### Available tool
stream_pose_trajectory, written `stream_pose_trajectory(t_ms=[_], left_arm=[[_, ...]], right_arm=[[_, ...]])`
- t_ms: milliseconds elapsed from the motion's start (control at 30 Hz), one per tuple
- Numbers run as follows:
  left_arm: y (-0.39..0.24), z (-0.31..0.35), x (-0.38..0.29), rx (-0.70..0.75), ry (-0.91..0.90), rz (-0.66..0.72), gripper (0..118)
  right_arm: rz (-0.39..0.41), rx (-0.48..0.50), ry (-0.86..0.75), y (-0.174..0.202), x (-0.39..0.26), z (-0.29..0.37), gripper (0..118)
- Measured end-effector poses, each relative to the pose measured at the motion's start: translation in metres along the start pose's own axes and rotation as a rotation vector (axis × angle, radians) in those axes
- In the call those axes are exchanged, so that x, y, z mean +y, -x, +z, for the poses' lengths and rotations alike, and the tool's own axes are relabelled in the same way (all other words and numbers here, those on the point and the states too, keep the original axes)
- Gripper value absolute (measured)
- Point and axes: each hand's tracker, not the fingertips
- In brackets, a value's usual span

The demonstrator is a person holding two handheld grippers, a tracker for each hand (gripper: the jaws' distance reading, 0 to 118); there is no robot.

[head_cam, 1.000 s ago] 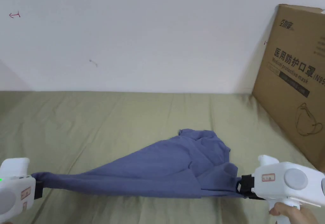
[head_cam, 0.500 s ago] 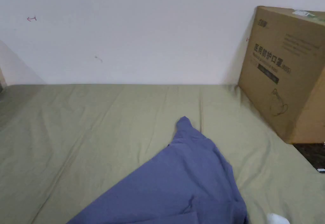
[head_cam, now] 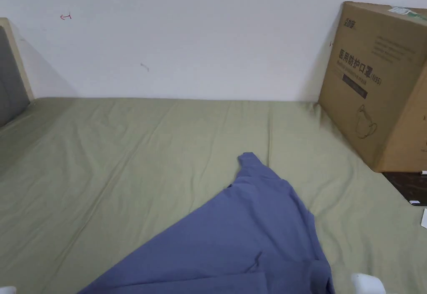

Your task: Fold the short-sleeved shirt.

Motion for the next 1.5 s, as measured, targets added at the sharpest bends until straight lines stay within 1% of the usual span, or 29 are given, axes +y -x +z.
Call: stream_pose_trajectory(t_ms=[33,67,133,200,267,300,333,367,400,433,467,500,567,633,700,733,767,800,833,867,967,1000,1100,1200,1233,1267,1300,1333,1500], left_arm=[[0.000,0.010,0.003,-0.018,-0.041,0.007,102],[0.000,0.017,0.007,-0.030,-0.055,0.009,102],[-0.002,0.030,0.014,-0.014,-0.059,0.018,103],[-0.003,0.038,0.019,-0.033,-0.079,0.025,102],[-0.007,0.043,0.022,-0.066,-0.070,0.020,101],[-0.010,0.045,0.022,-0.077,-0.072,0.008,98],[-0.013,0.046,0.020,-0.080,-0.074,-0.002,88],[-0.015,0.046,0.018,-0.080,-0.075,-0.008,72],[-0.018,0.046,0.014,-0.082,-0.078,-0.006,47],[-0.018,0.044,0.011,-0.089,-0.074,0.003,8],[-0.019,0.041,0.007,-0.101,-0.055,0.020,0],[-0.018,0.040,0.001,-0.105,-0.046,0.040,0],[-0.018,0.040,-0.011,-0.130,-0.039,0.052,0],[-0.016,0.042,-0.017,-0.127,-0.034,0.053,0],[-0.011,0.041,-0.019,-0.089,-0.027,0.045,0],[-0.007,0.040,-0.018,-0.075,-0.031,0.046,4],[-0.002,0.040,-0.017,-0.061,-0.027,0.051,20],[0.002,0.040,-0.014,-0.052,-0.024,0.059,47],[0.007,0.039,-0.012,-0.037,-0.028,0.067,82],[0.012,0.037,-0.009,-0.034,-0.028,0.074,97],[0.023,0.028,0.003,-0.036,-0.046,0.123,101],[0.027,0.023,0.008,-0.048,-0.045,0.138,99],[0.032,0.001,0.020,-0.070,-0.027,0.173,99],[0.030,-0.023,0.024,-0.131,0.022,0.217,98],[0.028,-0.032,0.022,-0.170,0.039,0.215,89],[0.027,-0.040,0.019,-0.208,0.061,0.202,64],[0.026,-0.047,0.017,-0.194,0.070,0.191,18],[0.022,-0.053,0.013,-0.192,0.101,0.199,7],[0.018,-0.034,0.021,-0.191,0.046,0.176,7]], right_arm=[[0.058,-0.033,-0.011,0.005,0.001,0.003,79],[0.110,-0.057,-0.035,0.010,0.003,0.007,86],[0.149,-0.069,-0.065,0.020,0.010,0.016,86],[0.139,-0.033,-0.112,0.028,0.018,0.026,86],[0.129,0.034,-0.138,0.038,0.025,0.034,84],[0.129,0.058,-0.152,0.044,0.027,0.036,79],[0.146,0.069,-0.147,0.049,0.028,0.036,67],[0.171,0.071,-0.152,0.056,0.027,0.035,50],[0.176,0.068,-0.165,0.062,0.023,0.032,21],[0.171,0.063,-0.164,0.067,0.020,0.027,0],[0.156,0.061,-0.165,0.069,0.017,0.021,0],[0.121,0.098,-0.143,0.070,0.013,0.015,0],[0.081,0.114,-0.133,0.073,0.004,0.008,0],[0.088,0.116,-0.110,0.077,-0.003,0.002,0],[0.104,0.093,-0.107,0.081,-0.007,-0.001,0],[0.116,0.091,-0.101,0.082,-0.006,-0.003,0],[0.119,0.092,-0.099,0.083,-0.006,-0.005,0],[0.116,0.094,-0.095,0.083,-0.006,-0.005,0],[0.110,0.103,-0.087,0.083,-0.005,-0.006,0],[0.103,0.114,-0.080,0.083,-0.004,-0.008,0],[0.101,0.113,-0.072,0.088,-0.001,-0.012,0],[0.107,0.110,-0.070,0.088,0.000,-0.013,0],[0.122,0.111,-0.059,0.094,0.003,-0.017,0],[0.128,0.110,-0.046,0.097,0.006,-0.023,0],[0.126,0.109,-0.041,0.098,0.007,-0.025,0],[0.120,0.109,-0.034,0.098,0.007,-0.028,0],[0.114,0.109,-0.026,0.097,0.007,-0.030,0],[0.107,0.109,-0.015,0.097,0.008,-0.032,0],[0.110,0.100,-0.013,0.095,0.009,-0.028,0]])
